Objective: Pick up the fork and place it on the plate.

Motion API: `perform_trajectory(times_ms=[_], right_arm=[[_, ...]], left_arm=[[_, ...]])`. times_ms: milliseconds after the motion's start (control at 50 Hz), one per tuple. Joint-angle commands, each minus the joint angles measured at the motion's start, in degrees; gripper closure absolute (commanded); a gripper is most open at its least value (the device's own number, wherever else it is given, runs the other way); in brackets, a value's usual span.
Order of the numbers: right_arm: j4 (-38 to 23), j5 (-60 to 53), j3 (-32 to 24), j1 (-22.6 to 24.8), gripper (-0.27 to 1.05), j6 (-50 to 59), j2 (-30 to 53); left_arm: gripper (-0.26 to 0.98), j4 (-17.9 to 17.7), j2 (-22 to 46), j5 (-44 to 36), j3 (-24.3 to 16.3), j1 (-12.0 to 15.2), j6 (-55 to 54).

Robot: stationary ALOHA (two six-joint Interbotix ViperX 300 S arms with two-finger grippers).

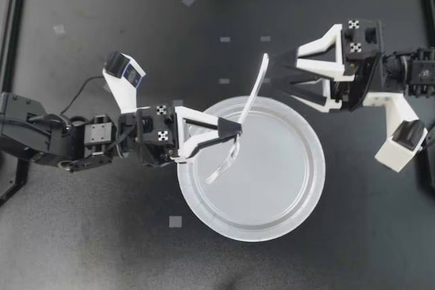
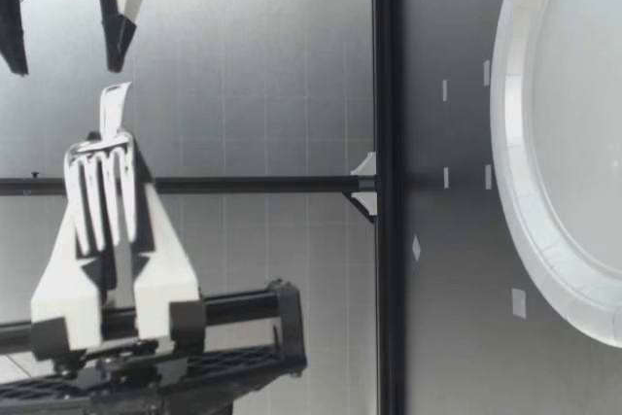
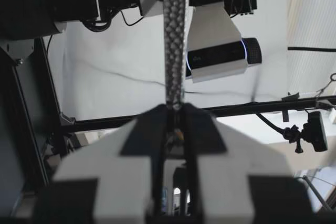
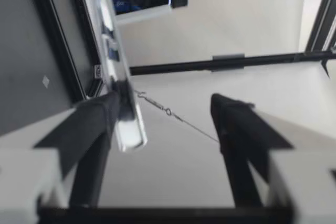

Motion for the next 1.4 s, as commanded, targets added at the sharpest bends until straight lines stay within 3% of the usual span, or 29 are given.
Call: perform_trajectory(times_ms=[0, 260, 540, 980, 1140, 1260, 1380], right_arm=[[0.5, -1.1, -1.1, 2.1, 0.10, 0.0, 1.3], [2.6, -1.8, -0.1, 2.2, 0.10, -0.1, 2.1], [2.7, -1.1, -0.1, 2.2, 0.16, -0.8, 4.5], [3.4, -1.1, -0.2, 2.2, 0.73, -2.0, 4.0], [4.9, -1.1, -0.4, 2.2, 0.79, -2.0, 4.8], [5.2, -1.1, -0.4, 2.2, 0.79, -2.0, 5.3], [5.3, -1.2, -0.4, 2.2, 0.79, -2.0, 5.2]], left_arm=[[0.70, 0.3, -0.3, 0.1, -1.7, 0.4, -0.8], [0.70, 0.9, -0.8, 0.2, -1.7, 0.4, -0.7], [0.70, 4.7, -0.3, 4.3, -5.0, 0.3, -1.1], [0.70, 4.8, -2.1, 4.5, -2.3, 0.3, -0.5], [0.69, 6.2, -2.1, 3.3, -1.5, 0.3, 1.7], [0.62, 7.0, -2.5, 0.5, -1.3, 0.3, 4.7], [0.41, 7.1, -3.1, 0.3, -1.1, 0.3, 5.1]])
